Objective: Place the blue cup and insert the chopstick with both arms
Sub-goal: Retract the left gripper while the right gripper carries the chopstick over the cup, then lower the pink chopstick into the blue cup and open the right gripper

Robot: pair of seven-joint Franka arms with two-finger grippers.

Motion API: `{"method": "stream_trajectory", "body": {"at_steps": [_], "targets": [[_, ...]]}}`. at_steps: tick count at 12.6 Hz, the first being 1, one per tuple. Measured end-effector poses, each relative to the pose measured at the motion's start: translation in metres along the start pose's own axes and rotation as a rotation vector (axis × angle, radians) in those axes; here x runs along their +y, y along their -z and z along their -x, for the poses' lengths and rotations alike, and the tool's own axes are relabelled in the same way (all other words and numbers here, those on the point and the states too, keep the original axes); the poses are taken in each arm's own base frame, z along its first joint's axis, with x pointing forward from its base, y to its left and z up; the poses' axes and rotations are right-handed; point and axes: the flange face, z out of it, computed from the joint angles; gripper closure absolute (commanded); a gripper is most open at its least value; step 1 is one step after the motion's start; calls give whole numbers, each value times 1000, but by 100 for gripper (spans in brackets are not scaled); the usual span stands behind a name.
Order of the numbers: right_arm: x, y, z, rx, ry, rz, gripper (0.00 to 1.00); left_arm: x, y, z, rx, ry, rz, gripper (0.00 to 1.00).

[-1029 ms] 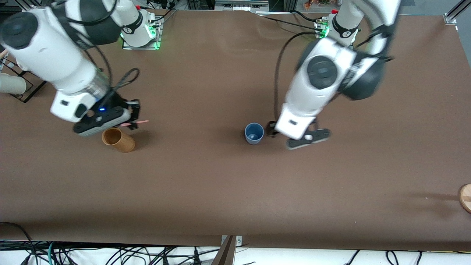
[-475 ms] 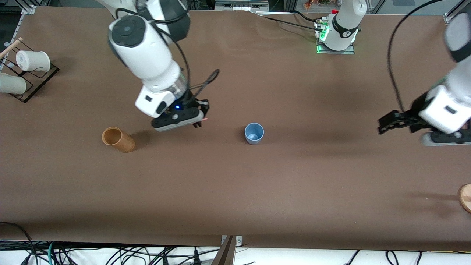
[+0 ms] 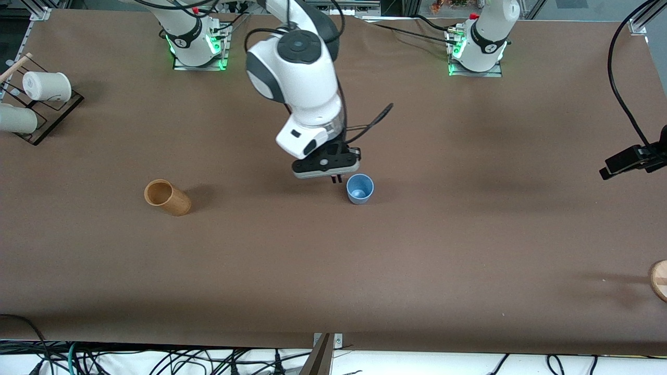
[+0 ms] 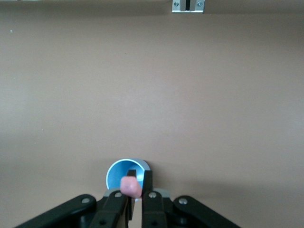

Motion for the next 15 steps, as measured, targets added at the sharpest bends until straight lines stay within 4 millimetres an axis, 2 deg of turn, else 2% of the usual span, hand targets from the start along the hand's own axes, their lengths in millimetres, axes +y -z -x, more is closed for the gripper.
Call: {"method": "stream_trajectory", "body": {"at_steps": [3, 5, 8, 9, 10, 12, 13, 14, 15], "targets": [[-22, -27, 13, 22, -6, 23, 100, 29, 15, 32, -98, -55, -8, 0], [-26, -30, 15, 29, -11, 28, 100, 48, 23, 47, -102, -92, -9, 0], [-25, -35, 14, 49, -14, 33, 98, 57, 24, 60, -95, -117, -8, 0], [-26, -40, 14, 51, -17, 35, 85, 59, 22, 64, -92, -132, -7, 0], [-26, -45, 15, 53, -26, 33, 64, 61, 21, 68, -87, -154, -6, 0], [-28, -50, 16, 58, -35, 28, 35, 62, 19, 75, -86, -171, -5, 0], [-27, -49, 14, 61, -37, 27, 27, 58, 16, 74, -91, -169, -6, 0], [-24, -46, 10, 67, -44, 28, 24, 55, 13, 72, -93, -172, -5, 0], [-18, -43, 3, 70, -55, 34, 15, 53, 12, 71, -92, -173, -5, 0]]}}
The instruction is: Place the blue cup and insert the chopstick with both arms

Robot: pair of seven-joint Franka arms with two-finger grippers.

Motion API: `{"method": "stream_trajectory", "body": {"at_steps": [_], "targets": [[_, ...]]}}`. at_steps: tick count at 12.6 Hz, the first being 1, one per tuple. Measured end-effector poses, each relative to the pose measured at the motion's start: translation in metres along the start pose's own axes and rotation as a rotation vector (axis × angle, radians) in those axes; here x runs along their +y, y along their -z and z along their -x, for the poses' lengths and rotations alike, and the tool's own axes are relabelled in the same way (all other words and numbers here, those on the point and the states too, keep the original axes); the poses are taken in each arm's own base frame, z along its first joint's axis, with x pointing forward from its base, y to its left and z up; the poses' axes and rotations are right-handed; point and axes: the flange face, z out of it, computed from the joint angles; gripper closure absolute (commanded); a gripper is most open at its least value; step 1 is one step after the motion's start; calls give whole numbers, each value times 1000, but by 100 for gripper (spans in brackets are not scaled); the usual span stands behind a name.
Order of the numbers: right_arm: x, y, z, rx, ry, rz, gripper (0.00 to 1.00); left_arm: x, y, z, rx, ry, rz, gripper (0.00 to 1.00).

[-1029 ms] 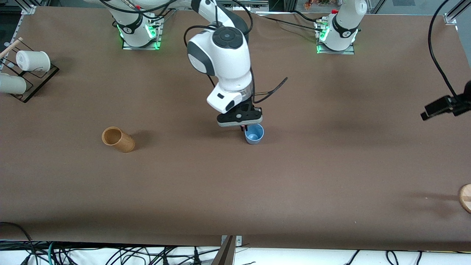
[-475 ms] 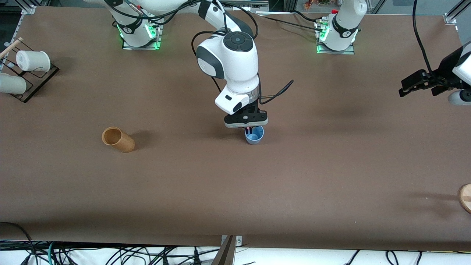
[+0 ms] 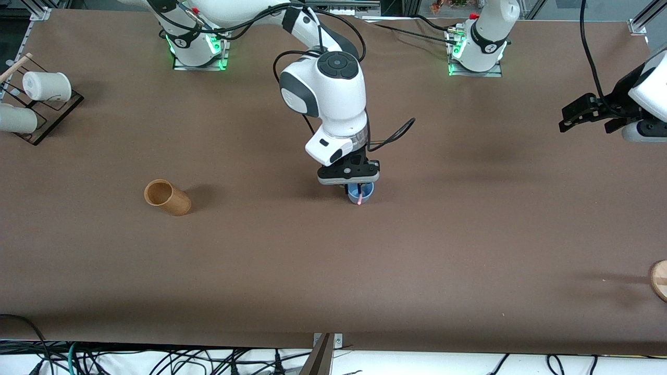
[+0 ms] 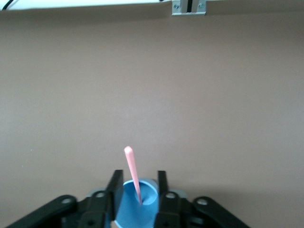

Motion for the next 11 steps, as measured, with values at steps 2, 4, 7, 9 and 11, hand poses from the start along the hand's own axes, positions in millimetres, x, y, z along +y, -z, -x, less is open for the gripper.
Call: {"method": "stream_trajectory", "body": {"at_steps": [2, 4, 7, 9, 11], "targets": [[22, 13, -21, -10, 0, 31, 0, 0, 1, -1, 11, 0, 1, 0], [65, 40, -55, -69, 20, 45, 0, 2, 2, -4, 16, -5, 1, 0], [171, 94, -113, -188, 76, 8, 0, 7, -4, -9, 7, -12, 0, 0], [241, 119, -134, -236, 109, -26, 0, 6, -4, -10, 7, -11, 0, 0], [300, 138, -134, -299, 156, -22, 0, 5, -2, -10, 11, -8, 0, 0]]}}
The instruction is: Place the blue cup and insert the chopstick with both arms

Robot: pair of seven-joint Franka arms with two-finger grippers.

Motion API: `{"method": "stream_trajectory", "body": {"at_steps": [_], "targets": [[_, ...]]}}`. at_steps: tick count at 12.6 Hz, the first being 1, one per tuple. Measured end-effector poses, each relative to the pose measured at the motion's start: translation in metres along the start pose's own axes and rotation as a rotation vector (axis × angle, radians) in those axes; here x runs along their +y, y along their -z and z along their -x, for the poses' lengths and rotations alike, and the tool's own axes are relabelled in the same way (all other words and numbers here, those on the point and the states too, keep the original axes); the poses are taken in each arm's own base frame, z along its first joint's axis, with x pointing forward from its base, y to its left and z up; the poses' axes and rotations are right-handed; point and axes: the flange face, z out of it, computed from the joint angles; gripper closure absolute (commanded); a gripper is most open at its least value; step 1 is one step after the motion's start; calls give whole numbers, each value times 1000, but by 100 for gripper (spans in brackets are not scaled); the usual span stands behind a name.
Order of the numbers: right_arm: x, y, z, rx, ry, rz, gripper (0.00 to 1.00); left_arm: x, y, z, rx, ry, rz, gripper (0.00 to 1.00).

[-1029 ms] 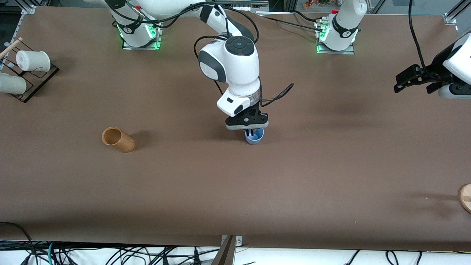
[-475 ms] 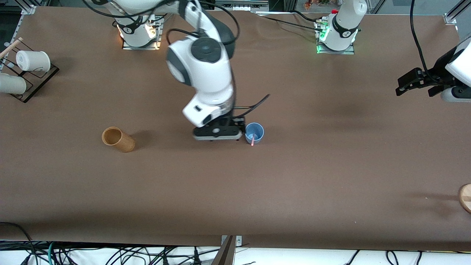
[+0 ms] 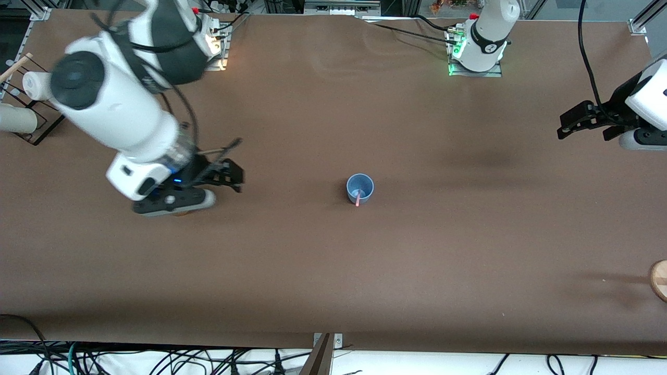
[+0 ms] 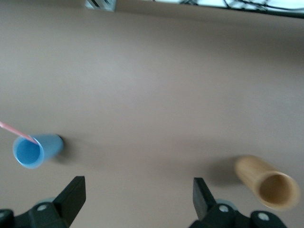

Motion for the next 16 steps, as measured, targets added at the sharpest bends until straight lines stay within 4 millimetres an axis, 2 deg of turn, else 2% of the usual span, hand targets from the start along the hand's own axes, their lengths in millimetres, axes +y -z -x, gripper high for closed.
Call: {"method": "stream_trajectory", "body": {"at_steps": [3, 5, 6, 8, 16], "targets": [[69, 24, 43, -83, 48, 28, 0, -1, 0, 0, 0, 2, 0, 0], [100, 35, 74, -103, 47, 36, 0, -1, 0, -1, 0, 1, 0, 0], [105, 40, 87, -106, 46, 37, 0, -1, 0, -1, 0, 1, 0, 0], [108, 50, 100, -103, 42, 37, 0, 0, 0, -1, 0, 0, 0, 0], [113, 53, 102, -106, 34, 37, 0, 2, 0, -1, 0, -4, 0, 0]]}}
